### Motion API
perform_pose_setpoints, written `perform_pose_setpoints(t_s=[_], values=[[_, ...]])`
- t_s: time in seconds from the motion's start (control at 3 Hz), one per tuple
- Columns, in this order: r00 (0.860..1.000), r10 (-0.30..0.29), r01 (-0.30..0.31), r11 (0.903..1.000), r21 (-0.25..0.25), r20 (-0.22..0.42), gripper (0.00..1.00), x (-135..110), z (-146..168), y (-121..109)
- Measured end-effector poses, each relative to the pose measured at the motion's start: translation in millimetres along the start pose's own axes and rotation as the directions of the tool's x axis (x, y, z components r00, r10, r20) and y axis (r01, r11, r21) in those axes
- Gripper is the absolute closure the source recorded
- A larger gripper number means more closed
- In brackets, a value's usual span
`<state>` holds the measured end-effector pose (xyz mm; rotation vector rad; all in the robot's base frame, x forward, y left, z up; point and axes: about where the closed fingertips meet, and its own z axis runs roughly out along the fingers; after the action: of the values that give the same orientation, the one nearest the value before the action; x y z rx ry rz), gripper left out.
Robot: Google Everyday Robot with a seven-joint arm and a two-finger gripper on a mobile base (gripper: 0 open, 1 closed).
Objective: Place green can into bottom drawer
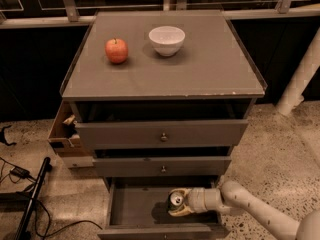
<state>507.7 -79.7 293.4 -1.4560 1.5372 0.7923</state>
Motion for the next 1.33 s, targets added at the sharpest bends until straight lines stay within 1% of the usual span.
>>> perform_pose_setpoints(t_s=[0.33, 0.67, 1.0, 1.33], values=[[1.0, 0.006, -0.006, 1.0, 0.004, -0.013, 1.0, 29.7, 19.7, -6.6], [1.0, -0.009, 0.01, 0.9998, 0.015, -0.02, 1.0, 65.6, 46.1, -15.7], [0.999, -0.026, 0.026, 0.9995, 0.019, -0.021, 1.0, 84.4, 60.5, -21.3], [0.998, -0.046, 0.047, 0.9988, 0.011, -0.037, 1.0, 101.0, 71.9, -24.3]])
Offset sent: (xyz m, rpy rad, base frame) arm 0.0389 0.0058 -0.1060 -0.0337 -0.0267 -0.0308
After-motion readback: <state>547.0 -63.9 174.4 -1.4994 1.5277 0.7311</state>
